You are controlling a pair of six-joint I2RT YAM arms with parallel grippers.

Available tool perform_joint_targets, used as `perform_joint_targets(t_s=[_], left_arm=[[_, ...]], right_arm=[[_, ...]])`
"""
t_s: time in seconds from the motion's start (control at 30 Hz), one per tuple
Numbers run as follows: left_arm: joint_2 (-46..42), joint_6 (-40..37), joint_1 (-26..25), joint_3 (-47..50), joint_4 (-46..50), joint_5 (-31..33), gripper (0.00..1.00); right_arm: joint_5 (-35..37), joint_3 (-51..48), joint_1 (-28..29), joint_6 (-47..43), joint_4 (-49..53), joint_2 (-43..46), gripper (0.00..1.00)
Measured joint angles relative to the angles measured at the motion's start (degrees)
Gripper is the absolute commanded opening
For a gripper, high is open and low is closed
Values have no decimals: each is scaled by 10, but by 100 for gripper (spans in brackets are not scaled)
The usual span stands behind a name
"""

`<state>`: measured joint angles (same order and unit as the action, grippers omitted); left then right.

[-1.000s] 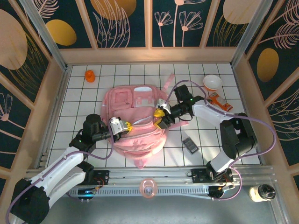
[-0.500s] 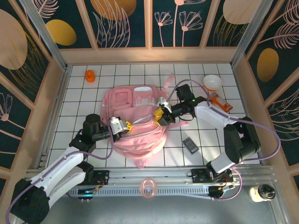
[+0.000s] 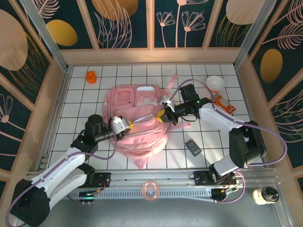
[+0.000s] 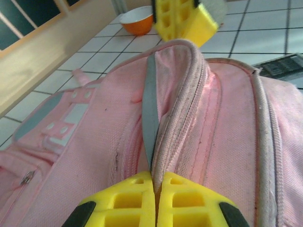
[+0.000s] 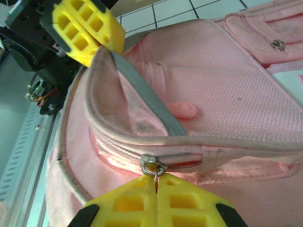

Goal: Pack the student bag

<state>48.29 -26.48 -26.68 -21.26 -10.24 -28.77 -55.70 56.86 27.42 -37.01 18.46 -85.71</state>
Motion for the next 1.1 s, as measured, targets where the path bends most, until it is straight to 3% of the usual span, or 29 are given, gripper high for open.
perform_joint_targets(t_s=[0.17, 0.33, 0.67, 0.83, 0.9, 0.97, 1.03, 1.1], left_arm=[[16, 4, -3, -22, -1, 36, 0], [31, 28, -7, -37, 0, 51, 0], [81, 72, -71, -58, -2, 144, 0], [115, 125, -86, -79, -7, 154, 1], [120, 157, -89, -85, -12, 154, 19], [116, 207, -93, -88, -27, 156, 45], [96, 266, -98, -94, -28, 181, 57], [71, 330, -98, -109, -13, 228, 60]], right_arm=[[35, -15, 17, 49, -31, 32, 0], [84, -26, 76, 110, -61, 57, 0], [215, -42, 142, 320, -108, 76, 0], [279, -34, 144, 425, -98, 72, 0], [291, -17, 134, 453, -79, 64, 0], [303, 2, 120, 477, -57, 54, 0], [323, 15, 105, 492, -31, 43, 0], [344, 26, 89, 499, -7, 31, 0]])
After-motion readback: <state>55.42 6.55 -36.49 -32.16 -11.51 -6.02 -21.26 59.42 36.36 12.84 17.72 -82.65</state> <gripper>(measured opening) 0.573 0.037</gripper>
